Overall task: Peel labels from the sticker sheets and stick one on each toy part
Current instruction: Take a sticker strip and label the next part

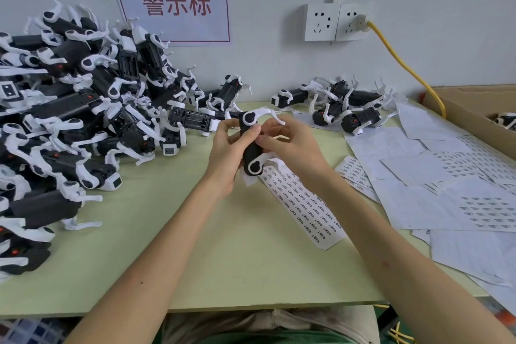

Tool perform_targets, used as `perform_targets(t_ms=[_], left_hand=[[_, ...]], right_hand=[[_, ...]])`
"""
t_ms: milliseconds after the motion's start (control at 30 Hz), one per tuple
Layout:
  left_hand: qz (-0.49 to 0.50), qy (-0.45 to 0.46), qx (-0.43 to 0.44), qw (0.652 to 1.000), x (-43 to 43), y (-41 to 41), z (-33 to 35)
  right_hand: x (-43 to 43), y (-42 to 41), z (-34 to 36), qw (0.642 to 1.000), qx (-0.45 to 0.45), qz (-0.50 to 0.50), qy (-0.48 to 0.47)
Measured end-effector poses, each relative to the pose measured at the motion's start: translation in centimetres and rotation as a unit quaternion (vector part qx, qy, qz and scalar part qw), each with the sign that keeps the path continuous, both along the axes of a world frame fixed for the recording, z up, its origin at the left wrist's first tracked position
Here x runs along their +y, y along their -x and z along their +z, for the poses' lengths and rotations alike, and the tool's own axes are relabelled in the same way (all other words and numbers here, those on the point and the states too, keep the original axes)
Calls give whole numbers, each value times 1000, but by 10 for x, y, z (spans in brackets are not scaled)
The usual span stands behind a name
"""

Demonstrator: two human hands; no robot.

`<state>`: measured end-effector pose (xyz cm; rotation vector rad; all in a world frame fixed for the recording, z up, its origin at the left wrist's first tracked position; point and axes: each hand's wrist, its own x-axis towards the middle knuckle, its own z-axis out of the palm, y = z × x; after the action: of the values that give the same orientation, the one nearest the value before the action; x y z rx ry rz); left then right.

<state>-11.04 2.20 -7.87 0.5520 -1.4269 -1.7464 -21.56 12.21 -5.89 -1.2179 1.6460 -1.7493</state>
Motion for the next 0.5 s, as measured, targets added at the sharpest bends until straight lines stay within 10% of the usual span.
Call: perform_targets(t_ms=[500], left_hand=[[-42,63,-34,997,8,2,-3]], right_hand=[[-2,4,-4,1000,-7,-11,-21]])
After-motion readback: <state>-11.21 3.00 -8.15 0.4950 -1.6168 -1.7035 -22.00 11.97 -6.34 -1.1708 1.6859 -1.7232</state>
